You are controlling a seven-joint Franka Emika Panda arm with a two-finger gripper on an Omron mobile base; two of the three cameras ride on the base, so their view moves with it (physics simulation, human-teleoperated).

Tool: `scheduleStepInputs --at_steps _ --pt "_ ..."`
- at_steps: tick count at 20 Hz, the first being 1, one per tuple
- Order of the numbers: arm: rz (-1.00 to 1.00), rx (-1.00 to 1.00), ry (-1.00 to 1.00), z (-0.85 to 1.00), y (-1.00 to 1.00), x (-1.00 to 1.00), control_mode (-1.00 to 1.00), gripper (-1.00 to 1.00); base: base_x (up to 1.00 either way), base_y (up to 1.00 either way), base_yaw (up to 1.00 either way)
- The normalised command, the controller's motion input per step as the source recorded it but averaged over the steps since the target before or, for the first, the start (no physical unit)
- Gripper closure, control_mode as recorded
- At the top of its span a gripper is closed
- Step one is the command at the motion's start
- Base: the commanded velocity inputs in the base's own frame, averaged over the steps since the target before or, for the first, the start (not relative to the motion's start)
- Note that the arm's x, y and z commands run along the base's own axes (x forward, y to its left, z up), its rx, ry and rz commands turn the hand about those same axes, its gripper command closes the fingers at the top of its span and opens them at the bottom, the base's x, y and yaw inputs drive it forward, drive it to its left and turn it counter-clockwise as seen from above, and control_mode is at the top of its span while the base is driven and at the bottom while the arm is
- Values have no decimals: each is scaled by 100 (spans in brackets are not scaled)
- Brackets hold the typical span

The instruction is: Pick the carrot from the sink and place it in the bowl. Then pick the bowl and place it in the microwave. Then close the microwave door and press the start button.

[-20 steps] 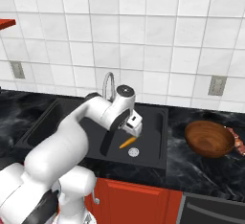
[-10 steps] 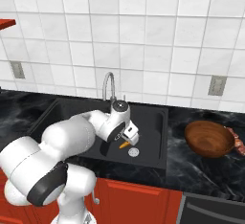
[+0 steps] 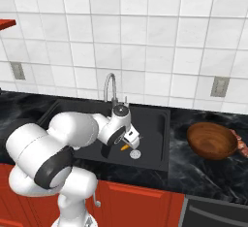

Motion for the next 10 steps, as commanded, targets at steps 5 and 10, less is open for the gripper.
scheduleStepInputs --at_steps 5,10 --pt "0 0 0 -19 0 21 -100 -100 0 0 0" --pt "0 0 0 -27 0 31 -100 -100 0 0 0"
